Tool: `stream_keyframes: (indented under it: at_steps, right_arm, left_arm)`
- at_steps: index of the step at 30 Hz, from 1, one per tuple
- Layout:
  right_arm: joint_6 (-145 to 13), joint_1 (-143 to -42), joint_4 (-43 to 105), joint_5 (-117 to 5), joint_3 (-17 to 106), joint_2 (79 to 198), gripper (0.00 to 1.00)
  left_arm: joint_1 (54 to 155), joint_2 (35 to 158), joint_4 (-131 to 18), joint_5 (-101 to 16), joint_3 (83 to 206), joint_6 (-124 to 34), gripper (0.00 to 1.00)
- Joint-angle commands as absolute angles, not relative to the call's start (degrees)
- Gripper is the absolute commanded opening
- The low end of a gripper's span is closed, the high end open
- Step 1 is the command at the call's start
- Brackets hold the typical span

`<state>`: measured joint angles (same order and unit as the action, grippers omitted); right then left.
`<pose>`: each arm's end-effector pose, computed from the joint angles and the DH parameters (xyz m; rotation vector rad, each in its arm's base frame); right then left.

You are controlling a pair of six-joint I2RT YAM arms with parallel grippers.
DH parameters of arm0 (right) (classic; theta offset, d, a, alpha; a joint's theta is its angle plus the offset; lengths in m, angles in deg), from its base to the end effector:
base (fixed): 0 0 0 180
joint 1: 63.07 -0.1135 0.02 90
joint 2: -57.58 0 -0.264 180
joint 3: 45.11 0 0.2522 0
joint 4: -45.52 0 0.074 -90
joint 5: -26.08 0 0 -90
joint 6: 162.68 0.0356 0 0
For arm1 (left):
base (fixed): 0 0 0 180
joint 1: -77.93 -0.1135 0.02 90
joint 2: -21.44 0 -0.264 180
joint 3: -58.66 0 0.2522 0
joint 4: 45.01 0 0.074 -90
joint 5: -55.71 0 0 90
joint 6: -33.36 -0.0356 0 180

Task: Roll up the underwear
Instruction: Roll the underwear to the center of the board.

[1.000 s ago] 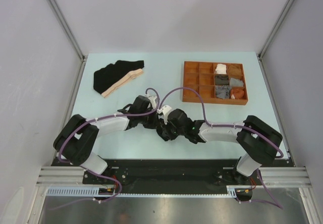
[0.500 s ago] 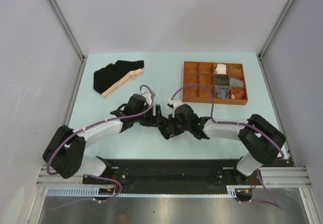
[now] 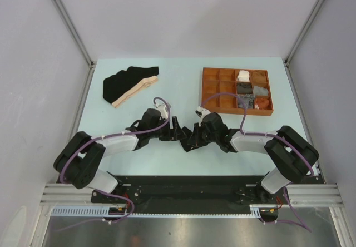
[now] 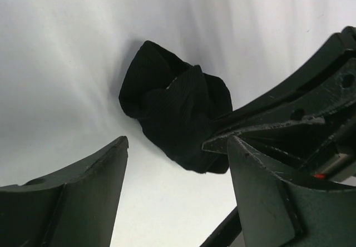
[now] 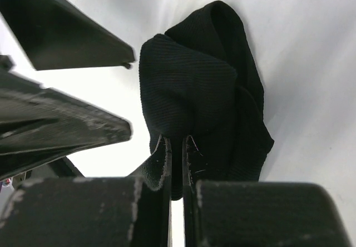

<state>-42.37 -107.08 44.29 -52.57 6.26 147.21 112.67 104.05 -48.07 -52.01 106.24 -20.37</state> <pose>0.2112 0.2137 0.1521 -0.3992 2.3772 0.8768 0.2219 -0.1670 0.1640 0.1496 2.3944 -0.9798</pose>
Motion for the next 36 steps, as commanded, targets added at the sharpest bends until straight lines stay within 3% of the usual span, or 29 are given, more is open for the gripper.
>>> stream_keyframes:
  at_steps: [1,12,14,15,16,17,20,22,25,31,36]
  right_arm:
    - [-41.3,-106.49,42.48,-53.2,3.9,148.64,0.0]
    - [-42.53,-106.84,44.32,-50.65,3.28,148.2,0.0]
    - [-42.71,-106.84,44.32,-50.39,3.29,147.93,0.0]
    - [-42.79,-106.84,44.32,-50.21,3.28,147.85,0.0]
    - [-42.36,-106.58,44.24,-50.04,3.37,146.97,0.04]
    - [-42.27,-106.41,44.15,-49.51,3.37,146.36,0.25]
    - [-42.44,-105.09,42.05,-49.42,3.72,142.24,0.5]
    - [-42.53,-103.42,40.03,-48.98,3.99,139.51,0.56]
    - [-42.09,-100.26,36.51,-49.68,4.43,134.41,0.75]
    - [-37.35,-92.79,29.92,-47.93,5.74,134.39,0.81]
    - [-35.16,-92.25,30.26,-44.94,5.92,140.01,0.81]
  left_arm:
    - [112.56,106.95,-38.12,-52.93,105.11,-16.74,0.74]
    - [113.17,116.26,-29.17,-50.2,104.76,-16.04,0.5]
    - [113.53,118.72,-28.1,-50.46,105.37,-16.47,0.38]
    - [114.05,119.78,-27.75,-50.47,105.64,-16.82,0.26]
    - [114.23,120.05,-27.92,-50.38,105.9,-17.18,0.2]
    - [114.41,120.22,-28.45,-49.86,106.34,-18.22,0.17]
    - [115.54,119.61,-30.11,-48.1,106.34,-20.86,0.12]
    - [116.07,119.17,-30.73,-47.22,106.26,-22.09,0.12]
    - [117.22,117.86,-32.14,-45.28,106.25,-24.64,0.11]
    - [120.03,115.31,-33.28,-41.68,106.08,-27.81,0.11]
    - [121.44,113.29,-31.88,-40.89,105.11,-28.6,0.11]
